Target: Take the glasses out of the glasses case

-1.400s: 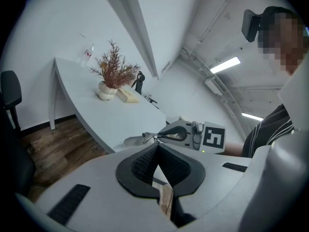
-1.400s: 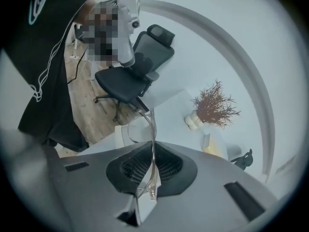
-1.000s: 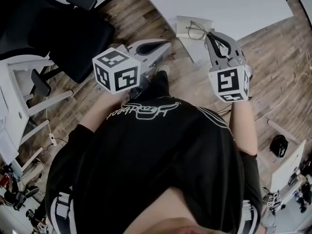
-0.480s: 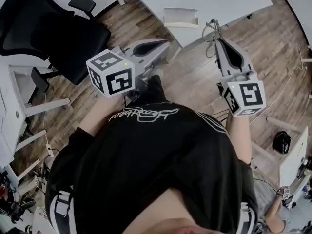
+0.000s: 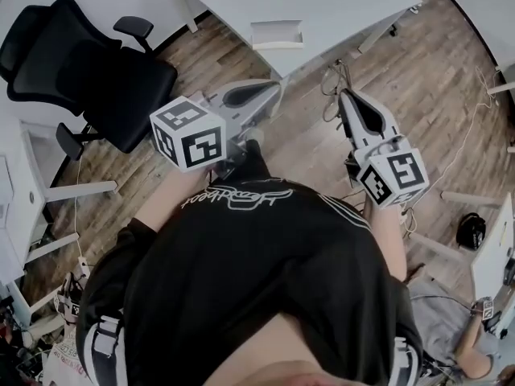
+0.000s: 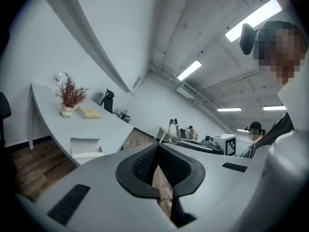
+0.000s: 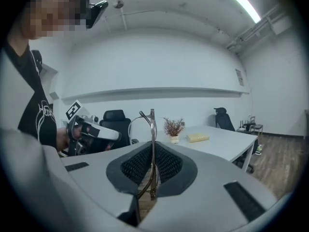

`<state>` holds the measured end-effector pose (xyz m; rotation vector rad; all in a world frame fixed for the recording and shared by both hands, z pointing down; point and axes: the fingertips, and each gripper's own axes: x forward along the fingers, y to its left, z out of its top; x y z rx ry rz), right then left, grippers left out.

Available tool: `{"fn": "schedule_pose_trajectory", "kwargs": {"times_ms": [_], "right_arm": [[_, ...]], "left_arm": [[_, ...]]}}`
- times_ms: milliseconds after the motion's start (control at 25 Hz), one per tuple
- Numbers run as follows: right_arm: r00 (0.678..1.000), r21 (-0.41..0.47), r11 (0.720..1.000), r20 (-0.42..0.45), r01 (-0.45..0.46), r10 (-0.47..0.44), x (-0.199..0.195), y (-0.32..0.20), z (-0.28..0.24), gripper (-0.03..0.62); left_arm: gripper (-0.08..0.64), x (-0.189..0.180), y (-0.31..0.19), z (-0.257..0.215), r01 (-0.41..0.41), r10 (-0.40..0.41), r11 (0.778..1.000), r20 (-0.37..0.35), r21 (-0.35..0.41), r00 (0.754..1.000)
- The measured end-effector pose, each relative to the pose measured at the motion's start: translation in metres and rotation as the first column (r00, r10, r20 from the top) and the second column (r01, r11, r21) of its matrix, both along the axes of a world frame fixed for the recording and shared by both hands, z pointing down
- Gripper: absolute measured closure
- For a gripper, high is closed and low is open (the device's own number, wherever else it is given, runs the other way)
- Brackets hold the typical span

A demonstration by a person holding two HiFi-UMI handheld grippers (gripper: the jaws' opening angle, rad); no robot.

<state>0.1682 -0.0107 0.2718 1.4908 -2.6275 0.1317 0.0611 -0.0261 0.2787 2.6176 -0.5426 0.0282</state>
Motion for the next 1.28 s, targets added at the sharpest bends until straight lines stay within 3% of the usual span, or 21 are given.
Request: {"fn": "schedule_pose_trajectory", "kwargs": {"times_ms": [280,1280], "right_arm": [[0.991,-0.040,0.996,0.110,0.077,-0.073,-0.009,0.025,0.002,0.572],[0.985,-0.037,0.992,0.130,0.121,-0.115,-0.034,0.038,-0.002,0.572]], "left_arm": [[0.552,0.007,0.017,-0.008,0.000,0.000,1.000,0.016,0.019,1.000],[0.552,-0.009,0.027,-0.009,0.008,-0.009,0.999,0.004,0.034,1.000]]}}
